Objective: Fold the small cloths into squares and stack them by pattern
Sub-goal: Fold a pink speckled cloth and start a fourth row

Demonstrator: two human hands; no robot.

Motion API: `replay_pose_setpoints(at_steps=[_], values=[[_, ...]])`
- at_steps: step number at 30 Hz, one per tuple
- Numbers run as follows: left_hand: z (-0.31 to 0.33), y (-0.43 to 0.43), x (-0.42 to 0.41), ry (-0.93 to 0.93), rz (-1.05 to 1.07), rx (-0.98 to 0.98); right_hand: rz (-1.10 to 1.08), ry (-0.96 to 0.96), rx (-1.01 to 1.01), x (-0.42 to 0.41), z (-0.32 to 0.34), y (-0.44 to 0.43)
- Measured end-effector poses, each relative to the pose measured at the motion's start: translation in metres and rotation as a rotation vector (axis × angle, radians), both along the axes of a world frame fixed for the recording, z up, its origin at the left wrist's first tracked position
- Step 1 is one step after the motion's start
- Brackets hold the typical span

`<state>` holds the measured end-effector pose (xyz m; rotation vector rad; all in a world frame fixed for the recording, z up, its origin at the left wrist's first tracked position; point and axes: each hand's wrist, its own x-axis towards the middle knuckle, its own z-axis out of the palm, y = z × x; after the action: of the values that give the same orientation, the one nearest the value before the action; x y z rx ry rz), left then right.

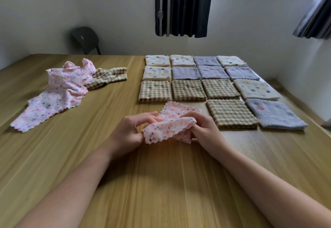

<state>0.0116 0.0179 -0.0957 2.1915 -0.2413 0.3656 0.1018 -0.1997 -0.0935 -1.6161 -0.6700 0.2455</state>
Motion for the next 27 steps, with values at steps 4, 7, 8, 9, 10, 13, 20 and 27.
replay_pose_setpoints(at_steps=[4,7,8,9,10,13,20,27], values=[[0.000,-0.011,0.002,-0.034,0.074,-0.061,-0.035,0.062,0.005,0.000,0.001,0.000],[0.003,-0.016,0.016,0.032,0.215,-0.155,-0.132,0.038,-0.053,0.006,0.002,0.002],[0.007,-0.018,0.022,0.055,0.267,-0.152,-0.171,0.033,-0.100,0.009,0.002,0.003],[0.010,-0.020,0.029,0.090,0.303,-0.115,-0.206,0.033,-0.148,0.012,0.003,0.003],[0.013,-0.023,0.036,0.141,0.331,-0.056,-0.234,0.035,-0.193,0.015,0.003,0.004],[0.019,-0.031,0.057,0.271,0.426,0.155,-0.301,0.030,-0.328,0.022,0.005,0.004],[0.015,-0.040,0.080,0.387,0.596,0.383,-0.374,-0.003,-0.536,0.032,0.011,0.003],[0.014,-0.051,0.087,0.372,0.648,0.590,-0.395,-0.079,-0.694,0.035,0.015,0.008]])
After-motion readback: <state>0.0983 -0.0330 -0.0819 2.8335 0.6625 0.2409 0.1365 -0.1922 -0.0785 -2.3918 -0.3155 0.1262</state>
